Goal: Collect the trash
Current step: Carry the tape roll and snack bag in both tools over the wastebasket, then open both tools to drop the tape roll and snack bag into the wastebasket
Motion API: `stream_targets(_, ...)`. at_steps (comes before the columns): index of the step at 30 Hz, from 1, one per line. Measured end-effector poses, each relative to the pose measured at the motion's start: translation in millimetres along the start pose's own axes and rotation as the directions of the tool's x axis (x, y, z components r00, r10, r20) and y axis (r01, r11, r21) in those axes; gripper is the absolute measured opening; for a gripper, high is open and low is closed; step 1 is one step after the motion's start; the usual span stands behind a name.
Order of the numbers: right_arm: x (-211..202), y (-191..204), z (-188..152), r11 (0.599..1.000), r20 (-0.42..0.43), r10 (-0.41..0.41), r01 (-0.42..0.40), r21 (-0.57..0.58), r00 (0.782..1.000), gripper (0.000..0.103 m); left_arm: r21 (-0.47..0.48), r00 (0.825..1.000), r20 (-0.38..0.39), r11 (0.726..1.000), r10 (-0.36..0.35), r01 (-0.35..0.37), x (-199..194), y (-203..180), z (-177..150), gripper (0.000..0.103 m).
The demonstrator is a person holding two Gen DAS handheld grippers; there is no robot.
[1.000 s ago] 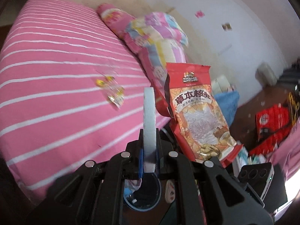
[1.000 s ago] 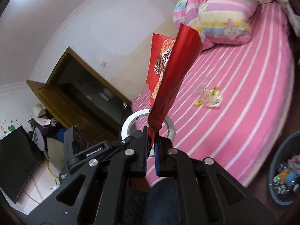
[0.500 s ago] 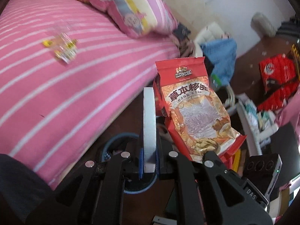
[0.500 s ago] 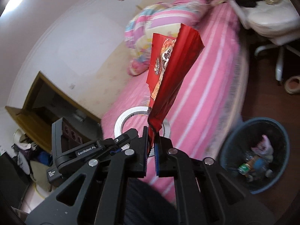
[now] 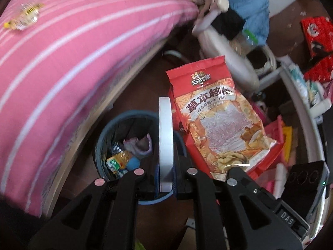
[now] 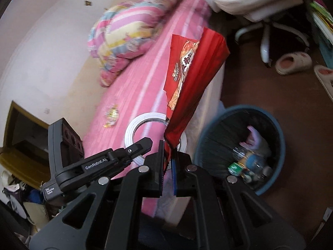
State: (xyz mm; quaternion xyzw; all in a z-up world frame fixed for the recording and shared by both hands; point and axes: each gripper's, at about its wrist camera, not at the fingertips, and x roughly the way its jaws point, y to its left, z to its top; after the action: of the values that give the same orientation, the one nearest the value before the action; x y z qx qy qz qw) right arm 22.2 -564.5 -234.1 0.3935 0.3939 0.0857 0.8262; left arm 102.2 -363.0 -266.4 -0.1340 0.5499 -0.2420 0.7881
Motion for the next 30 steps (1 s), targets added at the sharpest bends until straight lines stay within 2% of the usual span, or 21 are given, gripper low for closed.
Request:
stream_targets(6, 19, -28, -9, 0.993, -0.067, -0.110, 0.112, 0.037, 0.992, 0.007, 0.027, 0.997, -0.071, 0.999, 0.039, -0.037, 37, 5, 1, 0.009)
stream_targets(16, 45, -52, -21, 0.969, -0.139, -0.234, 0.242, 0.043, 0.962, 0.007, 0.047, 0.987, -0.144, 0.997, 0.068, -0.062, 77, 3, 0, 0.009)
stream_targets(18, 51, -54, -23, 0.961, -0.157, -0.266, 0.274, 0.027, 0.951, 0.007, 0.030, 0.985, -0.164, 0.998, 0.061, -0.056, 86, 6, 1, 0.012)
stream_targets(20, 56, -57, -25, 0.950, -0.173, -0.305, 0.312, 0.015, 0.937, 0.010, 0.033, 0.982, -0.175, 0.997, 0.068, -0.063, 93, 7, 0, 0.018)
stream_targets(22, 60, -58, -26, 0.939, -0.179, -0.340, 0.345, -0.006, 0.923, 0.012, 0.025, 0.980, -0.189, 0.998, 0.058, -0.054, 99, 9, -1, 0.042)
stream_targets(23, 62, -58, -28, 0.931, -0.186, -0.361, 0.364, -0.018, 0.914, 0.017, 0.025, 0.980, -0.191, 0.998, 0.058, -0.054, 100, 9, -1, 0.049)
stream_targets(24, 63, -59, -28, 0.926, -0.191, -0.374, 0.377, -0.023, 0.907, 0.030, 0.027, 0.980, -0.191, 0.998, 0.058, -0.054, 101, 9, -1, 0.056)
stream_targets(25, 63, -60, -30, 0.924, -0.192, -0.379, 0.382, -0.021, 0.905, 0.037, 0.025, 0.980, -0.193, 0.998, 0.055, -0.051, 102, 10, -1, 0.063)
stream_targets(26, 62, -61, -30, 0.922, -0.185, -0.383, 0.387, -0.016, 0.905, 0.047, 0.014, 0.980, -0.195, 0.999, 0.043, -0.042, 102, 11, -1, 0.065)
stream_targets(28, 58, -59, -32, 0.919, -0.173, -0.390, 0.393, -0.019, 0.904, 0.052, -0.014, 0.980, -0.197, 1.000, 0.023, -0.026, 101, 14, 0, 0.073)
stream_targets(30, 52, -53, -33, 0.922, -0.156, -0.384, 0.387, -0.017, 0.910, 0.062, -0.053, 0.982, -0.187, 0.999, 0.000, -0.010, 96, 19, 3, 0.078)
